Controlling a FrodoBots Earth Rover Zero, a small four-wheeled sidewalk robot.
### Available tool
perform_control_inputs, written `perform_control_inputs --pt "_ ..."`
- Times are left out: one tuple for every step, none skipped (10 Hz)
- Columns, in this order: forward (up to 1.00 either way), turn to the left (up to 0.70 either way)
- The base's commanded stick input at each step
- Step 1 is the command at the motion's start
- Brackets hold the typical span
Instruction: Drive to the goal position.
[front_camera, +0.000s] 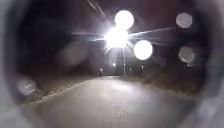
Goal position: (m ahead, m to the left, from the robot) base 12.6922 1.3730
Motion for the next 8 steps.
perform_control_inputs --pt "0.85 0.02" --pt "0.85 0.02" --pt "0.85 0.02" --pt "0.85 0.02" --pt "0.85 0.02" --pt "0.85 0.02" --pt "0.85 0.02" --pt "0.85 0.02"
